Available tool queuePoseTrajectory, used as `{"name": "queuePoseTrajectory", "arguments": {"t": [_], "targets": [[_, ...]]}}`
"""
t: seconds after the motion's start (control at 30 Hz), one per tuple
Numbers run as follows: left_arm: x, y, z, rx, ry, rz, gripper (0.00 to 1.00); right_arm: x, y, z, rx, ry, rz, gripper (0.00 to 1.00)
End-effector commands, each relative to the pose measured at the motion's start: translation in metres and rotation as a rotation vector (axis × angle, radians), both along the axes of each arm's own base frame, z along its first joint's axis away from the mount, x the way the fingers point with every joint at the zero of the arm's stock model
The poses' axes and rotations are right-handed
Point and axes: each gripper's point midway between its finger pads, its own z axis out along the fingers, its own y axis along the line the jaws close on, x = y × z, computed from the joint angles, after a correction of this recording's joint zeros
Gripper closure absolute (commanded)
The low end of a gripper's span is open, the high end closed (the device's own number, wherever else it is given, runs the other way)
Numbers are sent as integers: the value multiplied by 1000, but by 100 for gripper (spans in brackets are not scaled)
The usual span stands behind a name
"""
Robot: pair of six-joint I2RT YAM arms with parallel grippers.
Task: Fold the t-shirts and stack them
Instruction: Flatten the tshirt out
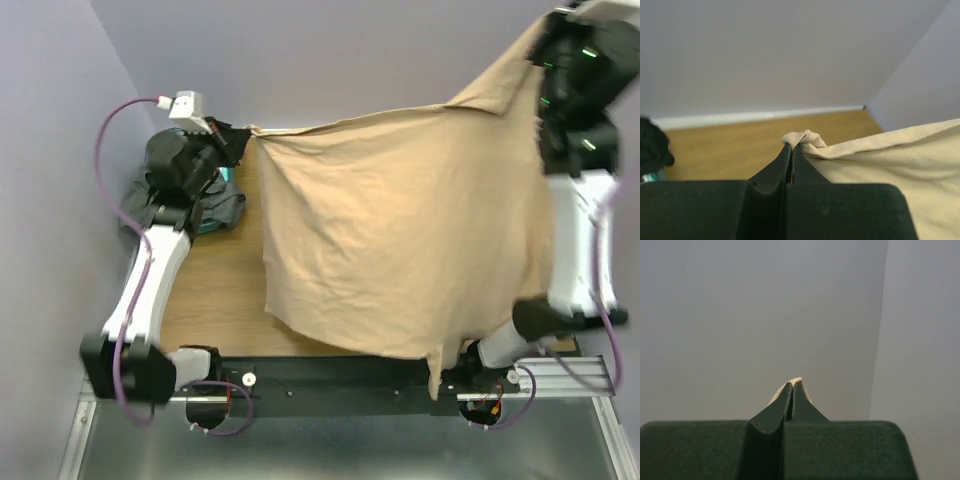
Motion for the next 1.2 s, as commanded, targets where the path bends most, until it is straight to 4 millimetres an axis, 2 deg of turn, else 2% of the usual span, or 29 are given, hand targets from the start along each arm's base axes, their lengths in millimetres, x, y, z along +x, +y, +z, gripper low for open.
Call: {"name": "queuePoseTrajectory", "arguments": {"t": [0.0,0.03,0.07,0.13,0.17,0.2,0.3,0.33,0.4,0.47,0.5,0.53,0.63,0.67,0.7,0.73,0.83,0.9,1.0,1.03,1.1,1.17], "targets": [[71,-8,-67,-10,153,-9,86,123,-22,-119,-16,304,-188,99],[100,-15,-92,-4,211,-29,74,132,-27,-127,-1,322,-228,99],[115,-18,-104,1,237,-38,58,155,-27,-158,-2,389,-242,81],[143,-28,-132,8,305,-79,51,165,-28,-182,16,445,-258,46],[146,-35,-137,15,313,-99,49,169,-26,-192,36,463,-250,30],[147,-47,-140,26,314,-114,39,169,-23,-205,40,495,-239,12],[145,-61,-148,67,325,-102,32,165,-15,-215,67,513,-184,0],[137,-75,-152,84,328,-123,32,158,-11,-224,79,533,-165,0],[127,-90,-162,100,347,-134,31,152,1,-236,91,560,-95,0],[119,-96,-186,118,392,-135,31,139,11,-260,119,612,-38,0],[117,-96,-198,127,414,-121,31,136,23,-268,132,624,27,0],[111,-99,-215,140,450,-126,31,126,29,-293,155,670,55,0],[104,-96,-243,167,501,-115,31,116,53,-325,186,710,160,0],[99,-92,-259,184,531,-102,31,108,62,-352,200,760,195,0],[96,-89,-267,193,546,-93,31,107,69,-365,202,772,215,0],[92,-85,-277,204,566,-76,31,99,82,-390,202,826,253,0],[84,-78,-292,233,593,-61,30,92,109,-427,187,889,312,0],[80,-72,-305,258,620,-37,28,88,126,-463,176,961,347,0],[77,-68,-317,276,645,-29,28,89,132,-495,186,1023,356,1],[77,-68,-324,283,660,-32,28,92,133,-511,184,1052,351,1],[78,-70,-330,285,672,-39,27,96,134,-525,180,1077,347,1],[81,-71,-349,295,709,-42,27,101,133,-541,170,1105,335,1]]}}
